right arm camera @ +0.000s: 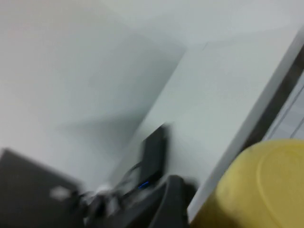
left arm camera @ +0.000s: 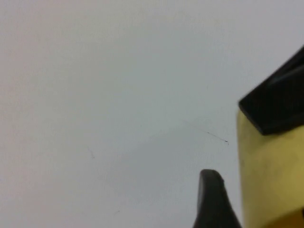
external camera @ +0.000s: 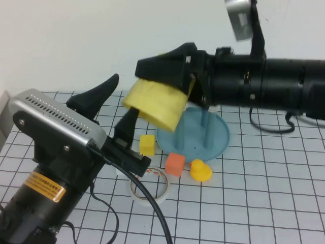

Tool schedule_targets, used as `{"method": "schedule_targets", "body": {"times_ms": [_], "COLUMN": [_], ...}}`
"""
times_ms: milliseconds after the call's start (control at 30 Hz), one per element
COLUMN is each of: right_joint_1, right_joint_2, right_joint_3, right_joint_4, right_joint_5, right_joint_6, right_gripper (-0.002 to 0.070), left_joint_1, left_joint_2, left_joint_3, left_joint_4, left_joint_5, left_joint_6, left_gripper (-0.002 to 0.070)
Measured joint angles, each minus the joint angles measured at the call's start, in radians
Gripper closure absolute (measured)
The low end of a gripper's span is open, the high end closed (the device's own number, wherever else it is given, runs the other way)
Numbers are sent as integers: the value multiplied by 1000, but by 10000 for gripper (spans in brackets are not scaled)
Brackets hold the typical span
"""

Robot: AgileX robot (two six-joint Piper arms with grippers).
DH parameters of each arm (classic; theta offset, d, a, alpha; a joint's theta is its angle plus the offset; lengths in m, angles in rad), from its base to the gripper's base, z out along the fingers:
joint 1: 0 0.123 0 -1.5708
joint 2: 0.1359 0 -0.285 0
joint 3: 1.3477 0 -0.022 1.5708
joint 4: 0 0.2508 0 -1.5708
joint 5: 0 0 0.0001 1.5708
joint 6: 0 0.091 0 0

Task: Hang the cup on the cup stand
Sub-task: Adjust the cup with two arms, then place the cup on the cup holder

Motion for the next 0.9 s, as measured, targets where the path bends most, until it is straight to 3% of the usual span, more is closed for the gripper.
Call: {"method": "schedule_targets", "body": {"times_ms": [133,333,400,500,567,767,900], "right_joint_1": [0,0,0,0,0,0,0], "right_joint_2": [0,14,35,93,148,305,403], "right_joint_3": [-50,-117,-141,-187,-217,-337,-425], "right_joint_4": [0,8,12,14,14,17,19], "right_joint_5": [-151,-375,-410,-428,-437,-475,-521], "right_joint_6": [-214,-542,-615,-694,-736,-829,-856], "right_gripper": [78,78,78,79,79,80,80], "left_joint_1": [0,0,0,0,2,2,2], "left_joint_2": [-9,-108,-155,-234,-294,-520,-682], "left_joint_3": [0,0,0,0,0,9,60], "left_joint_4": [-4,-33,-82,-183,-252,-539,-752], "left_joint_5": [61,275,366,492,580,800,830], "left_joint_6": [-51,-73,-73,-58,10,394,620], "left_gripper": [279,278,339,533,613,671,675]}}
